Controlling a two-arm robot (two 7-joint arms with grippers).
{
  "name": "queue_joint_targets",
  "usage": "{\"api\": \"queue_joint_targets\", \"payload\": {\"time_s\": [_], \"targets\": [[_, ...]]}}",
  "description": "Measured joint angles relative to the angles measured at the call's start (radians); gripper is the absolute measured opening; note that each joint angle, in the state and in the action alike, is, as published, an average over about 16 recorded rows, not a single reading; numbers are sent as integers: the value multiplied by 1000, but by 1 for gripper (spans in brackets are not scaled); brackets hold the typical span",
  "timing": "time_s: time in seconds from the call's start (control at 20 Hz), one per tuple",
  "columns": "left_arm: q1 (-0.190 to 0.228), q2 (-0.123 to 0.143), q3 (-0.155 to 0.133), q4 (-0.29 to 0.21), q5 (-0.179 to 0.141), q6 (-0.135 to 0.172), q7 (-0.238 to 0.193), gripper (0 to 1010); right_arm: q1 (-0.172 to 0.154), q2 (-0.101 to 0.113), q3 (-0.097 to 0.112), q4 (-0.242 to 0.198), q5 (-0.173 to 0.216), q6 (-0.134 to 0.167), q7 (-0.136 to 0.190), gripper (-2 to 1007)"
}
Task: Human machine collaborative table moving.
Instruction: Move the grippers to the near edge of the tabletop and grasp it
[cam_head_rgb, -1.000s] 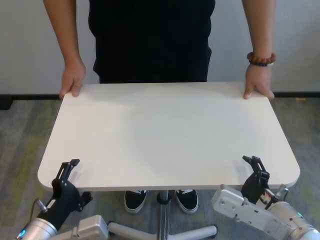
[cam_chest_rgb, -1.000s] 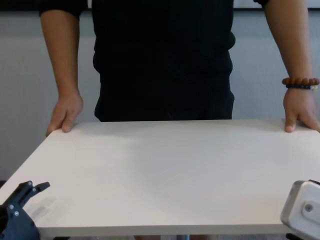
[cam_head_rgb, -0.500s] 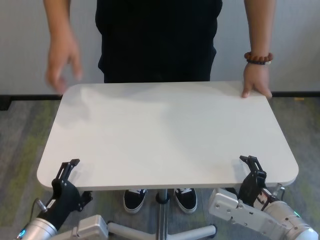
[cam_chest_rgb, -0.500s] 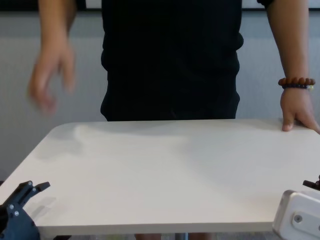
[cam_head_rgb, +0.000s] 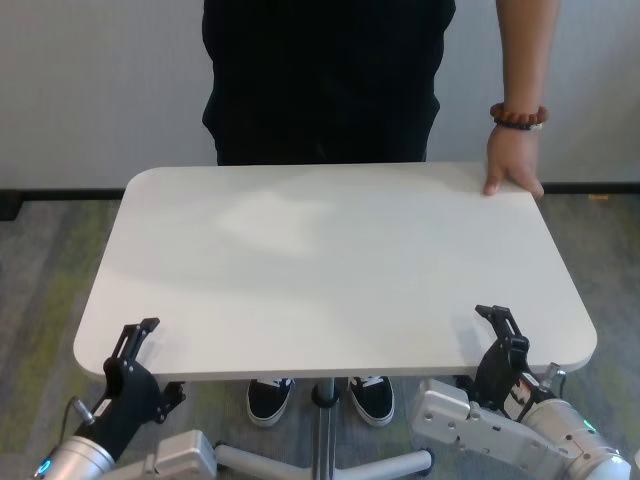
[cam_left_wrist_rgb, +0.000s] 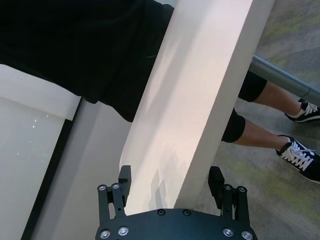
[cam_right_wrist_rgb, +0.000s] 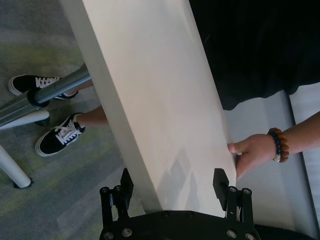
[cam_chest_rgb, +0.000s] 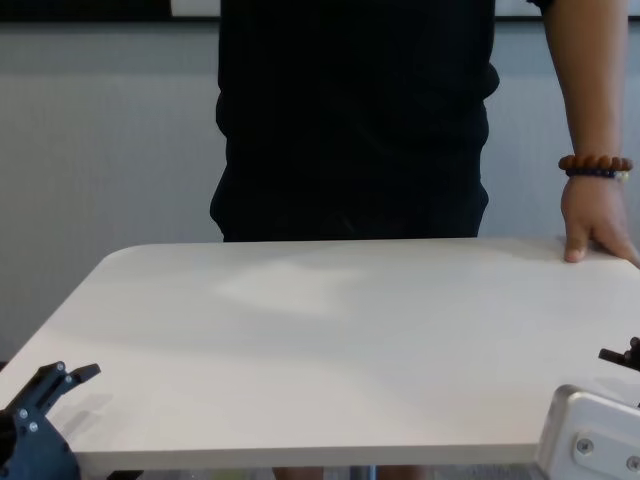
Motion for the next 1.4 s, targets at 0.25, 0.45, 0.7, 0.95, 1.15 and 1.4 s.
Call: {"api": "queue_joint_targets", "payload": {"time_s": [0.25,0.45,0.7,0.95,1.15,1.4], "targets": [[0,0,0,0,0,0,0,1001,-5,-5,9,3,-3,-28,-4,1005],[0,0,0,0,0,0,0,1001,-11,-11,20,6,13,-57,-4,1005],[0,0,0,0,0,0,0,1001,-16,-17,32,11,38,-89,-2,1005],[0,0,0,0,0,0,0,1002,-20,-21,39,14,58,-108,0,1005],[0,0,0,0,0,0,0,1002,-19,-21,37,14,52,-103,-2,1005],[0,0,0,0,0,0,0,1002,-19,-19,35,13,47,-98,-4,1005]]}}
